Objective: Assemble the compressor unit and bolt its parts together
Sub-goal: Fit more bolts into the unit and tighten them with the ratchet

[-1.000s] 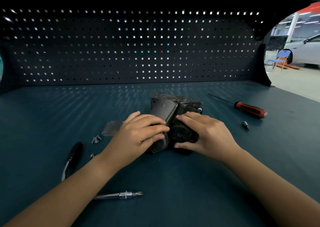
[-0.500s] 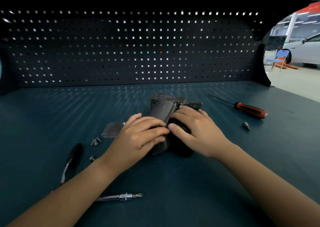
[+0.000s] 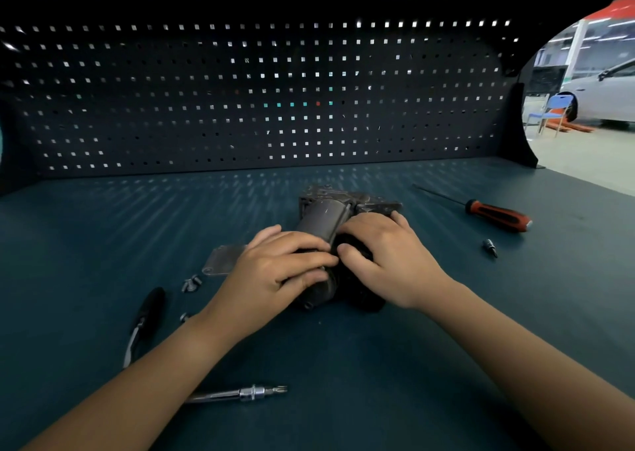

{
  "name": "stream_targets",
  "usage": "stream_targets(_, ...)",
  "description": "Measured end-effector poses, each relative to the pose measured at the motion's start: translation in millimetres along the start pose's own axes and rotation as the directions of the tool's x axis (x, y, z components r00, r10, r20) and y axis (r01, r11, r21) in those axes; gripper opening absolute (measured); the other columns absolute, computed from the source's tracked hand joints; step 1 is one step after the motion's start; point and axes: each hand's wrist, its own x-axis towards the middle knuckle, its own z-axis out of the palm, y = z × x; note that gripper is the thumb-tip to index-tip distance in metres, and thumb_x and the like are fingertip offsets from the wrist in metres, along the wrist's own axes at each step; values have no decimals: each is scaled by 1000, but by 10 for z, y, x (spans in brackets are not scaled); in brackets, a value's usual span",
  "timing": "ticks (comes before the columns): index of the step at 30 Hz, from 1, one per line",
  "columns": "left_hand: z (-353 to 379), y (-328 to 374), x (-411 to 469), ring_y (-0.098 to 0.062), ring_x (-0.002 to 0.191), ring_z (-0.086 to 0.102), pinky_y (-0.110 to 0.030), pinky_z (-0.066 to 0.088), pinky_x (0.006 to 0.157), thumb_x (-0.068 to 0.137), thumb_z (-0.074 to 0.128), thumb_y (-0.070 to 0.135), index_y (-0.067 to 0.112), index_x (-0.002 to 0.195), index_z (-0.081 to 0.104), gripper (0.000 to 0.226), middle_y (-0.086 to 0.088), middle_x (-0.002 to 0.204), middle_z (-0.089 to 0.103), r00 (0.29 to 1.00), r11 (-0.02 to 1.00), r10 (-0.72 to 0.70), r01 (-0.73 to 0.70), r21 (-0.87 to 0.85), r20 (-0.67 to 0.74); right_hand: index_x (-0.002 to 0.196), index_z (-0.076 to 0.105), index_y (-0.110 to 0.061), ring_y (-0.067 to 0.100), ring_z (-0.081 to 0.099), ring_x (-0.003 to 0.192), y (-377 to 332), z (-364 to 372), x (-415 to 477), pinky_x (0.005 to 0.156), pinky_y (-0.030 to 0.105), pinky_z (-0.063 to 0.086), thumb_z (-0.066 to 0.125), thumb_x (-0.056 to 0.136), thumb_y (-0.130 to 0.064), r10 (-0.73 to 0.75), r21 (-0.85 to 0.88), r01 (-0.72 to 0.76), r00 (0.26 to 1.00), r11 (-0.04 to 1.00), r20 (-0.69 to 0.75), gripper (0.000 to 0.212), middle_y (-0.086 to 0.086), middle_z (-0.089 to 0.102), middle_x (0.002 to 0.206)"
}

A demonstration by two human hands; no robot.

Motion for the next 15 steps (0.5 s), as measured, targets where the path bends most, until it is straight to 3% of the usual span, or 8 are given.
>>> stream_targets(4,-9,-2,-3,-2,100,54,-20,24,103,93,42,41,16,98,73,40,4,103,66,1000,1000,15,-15,15,-4,138,38,-30,5,33,123,8,-20,3,112,50,7,30,95,-35,-26,8,26,996,1000,84,44,-12,48,121)
stream_targets(7,2,-6,-8,-2,102,54,-21,24,104,93,41,41,16,99,72,41,6,106,65,1000,1000,9,-9,6,3,133,47,-29,4,33,126,1,-23,19,111,54,6,31,95,-31,-19,17,17,995,1000,96,41,-11,47,131)
stream_targets(12,-3,-21,-9,-1,103,54,-20,21,106,93,41,42,17,101,72,41,12,108,62,1000,999,-6,7,-36,21,127,52,-26,6,38,122,-26,13,4,111,53,8,33,94,-30,4,45,-7,998,999,69,38,-11,50,128)
stream_targets(15,0,-18,-14,-1,103,54,-26,27,106,92,41,42,17,101,72,41,13,109,61,1000,999,-8,8,-33,14,127,52,-25,8,39,123,-35,4,7,112,51,5,33,94,-30,15,63,-19,998,998,66,39,-10,50,129)
